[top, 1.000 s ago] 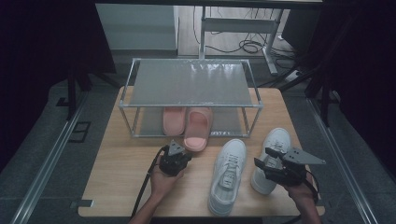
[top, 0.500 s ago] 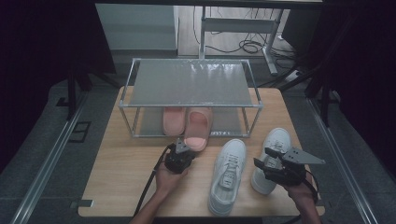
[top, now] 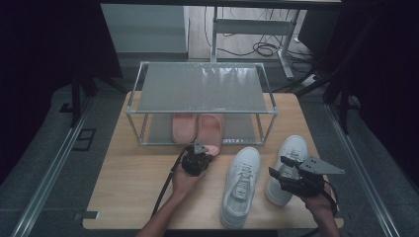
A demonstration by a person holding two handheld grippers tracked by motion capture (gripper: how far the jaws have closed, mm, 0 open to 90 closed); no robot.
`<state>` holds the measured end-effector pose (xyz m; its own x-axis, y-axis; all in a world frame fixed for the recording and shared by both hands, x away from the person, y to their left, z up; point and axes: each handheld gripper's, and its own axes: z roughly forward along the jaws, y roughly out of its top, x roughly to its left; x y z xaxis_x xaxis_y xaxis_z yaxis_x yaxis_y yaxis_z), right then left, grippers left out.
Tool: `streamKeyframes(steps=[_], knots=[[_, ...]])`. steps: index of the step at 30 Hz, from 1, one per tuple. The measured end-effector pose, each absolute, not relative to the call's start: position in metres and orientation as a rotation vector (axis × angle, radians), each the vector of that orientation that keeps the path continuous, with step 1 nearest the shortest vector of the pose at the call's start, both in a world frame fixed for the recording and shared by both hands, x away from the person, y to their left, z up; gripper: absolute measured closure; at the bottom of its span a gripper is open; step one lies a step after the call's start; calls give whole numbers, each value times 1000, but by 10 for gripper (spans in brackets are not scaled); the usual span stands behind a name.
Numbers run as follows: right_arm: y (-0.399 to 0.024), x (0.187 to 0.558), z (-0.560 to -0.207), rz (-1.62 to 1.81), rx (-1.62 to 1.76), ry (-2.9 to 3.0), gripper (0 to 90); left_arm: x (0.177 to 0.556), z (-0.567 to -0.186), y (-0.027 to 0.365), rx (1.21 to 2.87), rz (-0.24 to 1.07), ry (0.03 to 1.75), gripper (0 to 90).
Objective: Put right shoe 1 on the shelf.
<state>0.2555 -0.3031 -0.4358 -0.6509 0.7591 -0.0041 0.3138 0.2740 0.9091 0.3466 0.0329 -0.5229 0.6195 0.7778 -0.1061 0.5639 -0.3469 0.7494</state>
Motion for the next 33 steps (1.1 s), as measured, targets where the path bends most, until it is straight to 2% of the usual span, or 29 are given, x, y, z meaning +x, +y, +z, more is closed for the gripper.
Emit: streamKeyframes(steps=[33], knots=[[-305, 256, -436, 1351, 969, 2103, 388, 391, -529, 25, 1994, 365, 1157, 900]])
